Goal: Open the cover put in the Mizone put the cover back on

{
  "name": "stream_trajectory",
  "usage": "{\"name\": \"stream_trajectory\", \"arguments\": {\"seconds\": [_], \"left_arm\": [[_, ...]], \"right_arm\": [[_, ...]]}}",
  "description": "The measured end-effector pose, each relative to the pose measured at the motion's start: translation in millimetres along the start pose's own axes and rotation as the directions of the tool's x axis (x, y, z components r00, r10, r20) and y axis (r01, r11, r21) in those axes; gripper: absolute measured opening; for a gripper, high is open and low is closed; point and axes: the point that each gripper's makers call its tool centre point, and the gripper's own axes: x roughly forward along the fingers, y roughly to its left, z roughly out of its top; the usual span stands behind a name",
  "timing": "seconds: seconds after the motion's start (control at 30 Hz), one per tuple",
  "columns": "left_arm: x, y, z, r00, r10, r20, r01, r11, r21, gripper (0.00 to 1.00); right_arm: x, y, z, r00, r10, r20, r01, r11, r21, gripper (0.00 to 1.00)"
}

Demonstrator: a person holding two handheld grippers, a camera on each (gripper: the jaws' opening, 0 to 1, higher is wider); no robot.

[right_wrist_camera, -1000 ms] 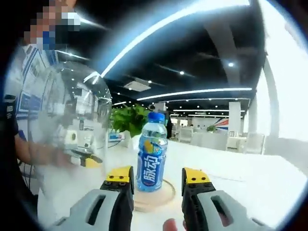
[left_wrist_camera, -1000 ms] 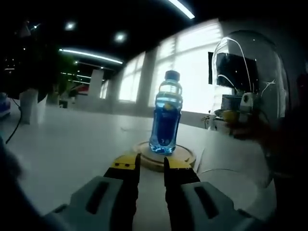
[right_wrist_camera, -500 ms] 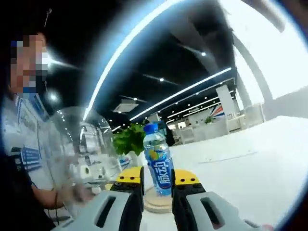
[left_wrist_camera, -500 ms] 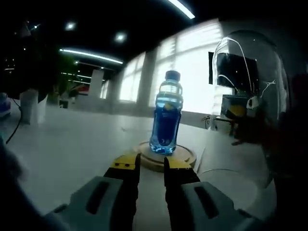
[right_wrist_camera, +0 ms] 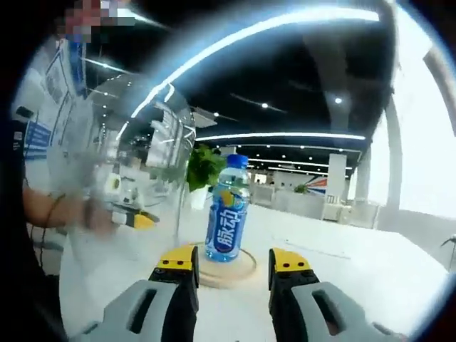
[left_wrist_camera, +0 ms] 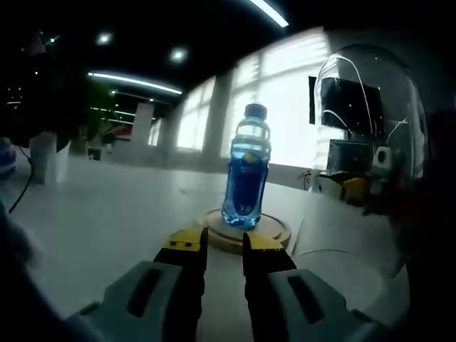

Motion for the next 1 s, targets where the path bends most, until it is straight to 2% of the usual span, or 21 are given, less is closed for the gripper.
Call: {"name": "stream_trajectory", "arguments": {"seconds": [0.1,0.5,0.67,0.8,0.83,0.9,1.0], "left_arm": [[0,-1.9,0.5,1.000,-0.010,0.002,0.010,1.000,-0.005,0.15],[-2,-5.7,0.9,0.999,-0.033,-0.002,0.033,0.999,-0.007,0.16],[-2,-12.9,0.2,0.998,-0.063,-0.007,0.063,0.998,0.014,0.16],[-2,-13.2,-0.7,0.998,-0.062,-0.013,0.062,0.997,0.034,0.16],[-1,-12.4,-0.7,0.998,-0.060,-0.013,0.060,0.998,0.029,0.16],[-1,-11.2,-1.1,0.998,-0.055,-0.013,0.055,0.998,0.021,0.16],[-1,-11.6,-1.4,0.998,-0.057,-0.014,0.057,0.998,0.018,0.16]], "right_arm": [[-5,-5,-8.9,0.999,-0.023,-0.023,0.023,1.000,-0.014,0.31],[-11,-1,-27.3,0.999,-0.007,-0.039,0.008,1.000,0.029,0.32],[-12,-4,-44.8,0.999,-0.009,-0.046,0.012,0.997,0.074,0.33],[-11,-5,-60.4,0.997,-0.019,-0.073,0.025,0.996,0.086,0.34],[-12,-5,-60.2,0.997,-0.016,-0.079,0.023,0.996,0.084,0.35],[-12,-4,-53.2,0.999,-0.014,-0.046,0.018,0.996,0.087,0.35],[-13,-6,-55.8,0.999,-0.024,-0.040,0.028,0.994,0.109,0.35]]}}
